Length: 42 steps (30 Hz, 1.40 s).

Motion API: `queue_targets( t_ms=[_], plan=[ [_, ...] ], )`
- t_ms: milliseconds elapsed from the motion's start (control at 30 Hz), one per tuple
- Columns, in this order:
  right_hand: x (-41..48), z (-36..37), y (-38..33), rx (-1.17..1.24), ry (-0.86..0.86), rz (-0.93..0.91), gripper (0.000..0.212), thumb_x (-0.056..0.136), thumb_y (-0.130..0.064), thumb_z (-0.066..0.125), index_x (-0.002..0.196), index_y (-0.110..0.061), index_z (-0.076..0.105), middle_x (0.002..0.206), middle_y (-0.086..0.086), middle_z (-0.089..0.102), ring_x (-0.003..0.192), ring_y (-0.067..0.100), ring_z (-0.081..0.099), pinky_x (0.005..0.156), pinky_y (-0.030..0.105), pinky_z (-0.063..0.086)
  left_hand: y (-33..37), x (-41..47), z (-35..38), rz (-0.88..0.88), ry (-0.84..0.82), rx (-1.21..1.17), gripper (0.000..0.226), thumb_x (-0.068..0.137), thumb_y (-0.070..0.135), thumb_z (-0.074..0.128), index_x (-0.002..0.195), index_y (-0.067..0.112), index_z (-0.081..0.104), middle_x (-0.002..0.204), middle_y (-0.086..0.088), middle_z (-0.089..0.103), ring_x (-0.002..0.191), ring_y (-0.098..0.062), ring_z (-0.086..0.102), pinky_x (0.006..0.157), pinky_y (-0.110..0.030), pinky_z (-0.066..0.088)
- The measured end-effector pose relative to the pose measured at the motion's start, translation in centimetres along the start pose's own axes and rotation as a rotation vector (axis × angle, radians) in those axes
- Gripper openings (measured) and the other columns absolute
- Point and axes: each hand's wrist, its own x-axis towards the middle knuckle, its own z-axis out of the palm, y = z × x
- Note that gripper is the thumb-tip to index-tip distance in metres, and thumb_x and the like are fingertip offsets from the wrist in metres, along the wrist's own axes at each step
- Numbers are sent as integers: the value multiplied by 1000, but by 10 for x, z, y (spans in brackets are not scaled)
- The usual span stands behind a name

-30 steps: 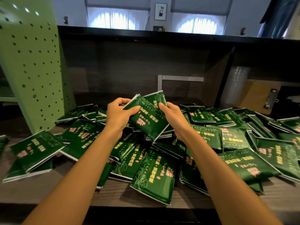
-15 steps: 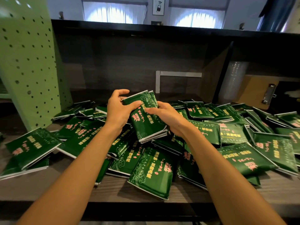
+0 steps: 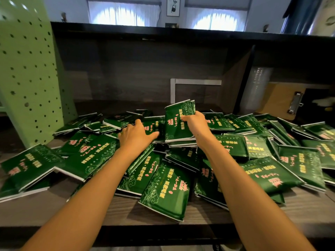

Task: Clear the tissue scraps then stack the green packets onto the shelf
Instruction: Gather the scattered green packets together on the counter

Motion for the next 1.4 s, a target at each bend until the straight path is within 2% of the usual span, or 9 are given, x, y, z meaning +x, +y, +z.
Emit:
queue_targets(
  t_ms=[200, 367, 533, 633, 733, 967, 1167, 1300, 1400],
  plan=[
    [-9, -1, -5, 44, 2, -8, 23, 91, -14, 54, 112, -4, 52, 114, 17, 62, 107, 33, 59, 96, 52, 45, 2, -1, -5, -38, 77, -362, 62, 80, 27, 72, 129, 11, 37, 126, -13, 53, 116, -30, 49, 85, -36, 40],
    [-15, -4, -7, 58, 11, -22, 31, 95, -14, 50, 124, -4, 46, 128, 13, 55, 117, 28, 52, 100, 44, 40, 0, 1, -12, 2, 335, -529, 52, 84, 9, 67, 132, 9, 47, 116, -12, 61, 110, -27, 54, 79, -31, 42],
    [-14, -3, -6, 72, 28, -29, 26, 95, -15, 50, 118, -3, 48, 122, 14, 57, 113, 29, 54, 96, 42, 43, -6, 7, -22, -100, 497, -775, 36, 88, 5, 58, 124, 7, 53, 120, -11, 56, 104, -19, 54, 76, -20, 45],
    [-14, -3, -7, 69, 6, -33, 28, 96, -16, 49, 121, -5, 46, 126, 16, 54, 116, 29, 52, 96, 43, 42, -2, 4, -28, -120, 447, -1061, 36, 90, 4, 56, 126, 6, 53, 112, -5, 57, 94, -9, 53, 67, -8, 43],
    [-17, -2, -9, 90, -43, -29, 48, 98, -17, 45, 141, -4, 28, 146, 12, 37, 132, 27, 38, 105, 40, 33, 6, -2, -29, -77, 248, -1299, 40, 89, -2, 57, 127, 3, 51, 108, -5, 59, 98, -15, 59, 88, -30, 51],
    [-13, 6, -5, 200, -93, 5, 55, 101, -24, 36, 150, -10, 12, 156, 5, 20, 142, 25, 23, 111, 40, 23, 17, -15, -19, 141, 22, -1067, 50, 81, -1, 66, 127, 12, 50, 95, 4, 58, 86, -12, 61, 68, -21, 54],
    [-15, 13, -5, 234, -146, -6, 68, 91, -56, 44, 143, -12, 34, 146, 2, 41, 132, 21, 41, 108, 41, 33, 18, -17, -17, 185, 8, -885, 50, 78, 11, 73, 123, 15, 53, 90, 9, 57, 93, -18, 61, 85, -36, 52],
    [-11, 8, 1, 257, -178, -37, 4, 92, -22, 57, 90, -20, 60, 107, 4, 66, 87, 15, 63, 79, 30, 51, 16, -16, -15, 189, 23, -810, 45, 80, 21, 72, 121, 14, 56, 93, 2, 57, 96, -20, 60, 87, -36, 50],
    [-16, 5, -3, 252, -113, -39, 2, 91, -20, 58, 92, -19, 58, 105, 2, 67, 93, 17, 63, 87, 34, 50, 15, -14, -20, 129, 163, -752, 31, 91, 29, 58, 115, 9, 59, 94, -2, 62, 88, -15, 58, 71, -24, 43]
  ],
)
